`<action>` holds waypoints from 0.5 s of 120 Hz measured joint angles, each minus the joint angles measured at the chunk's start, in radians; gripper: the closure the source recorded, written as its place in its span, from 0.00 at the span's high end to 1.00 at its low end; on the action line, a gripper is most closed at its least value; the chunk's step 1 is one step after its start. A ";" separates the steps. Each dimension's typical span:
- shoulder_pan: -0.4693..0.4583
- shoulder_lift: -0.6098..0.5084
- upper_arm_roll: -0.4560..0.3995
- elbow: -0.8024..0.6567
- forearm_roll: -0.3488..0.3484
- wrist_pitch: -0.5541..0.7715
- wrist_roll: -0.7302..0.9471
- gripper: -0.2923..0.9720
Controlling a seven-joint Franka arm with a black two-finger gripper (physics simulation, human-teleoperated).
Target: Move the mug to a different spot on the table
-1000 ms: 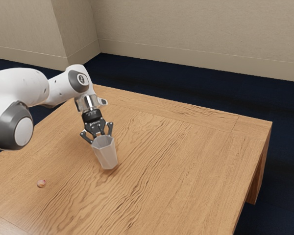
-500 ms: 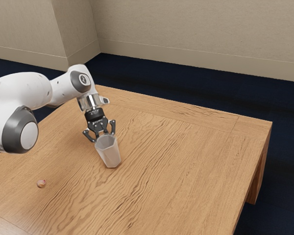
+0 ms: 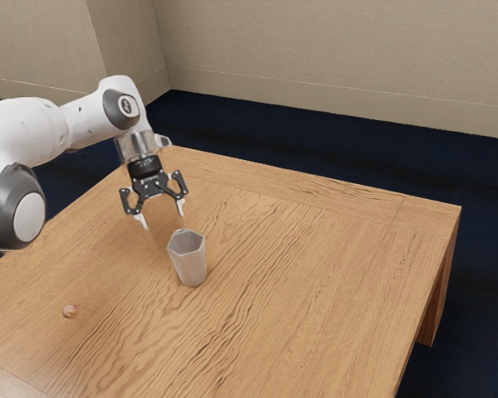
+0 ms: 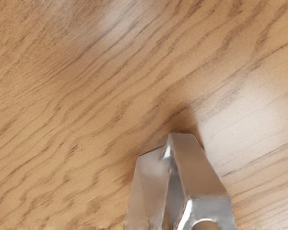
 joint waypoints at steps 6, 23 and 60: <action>-0.011 -0.069 0.000 -0.050 0.044 0.013 -0.001 0.74; -0.064 -0.312 -0.003 -0.225 0.212 0.084 0.001 0.75; -0.122 -0.600 -0.058 -0.431 0.469 0.200 0.142 0.76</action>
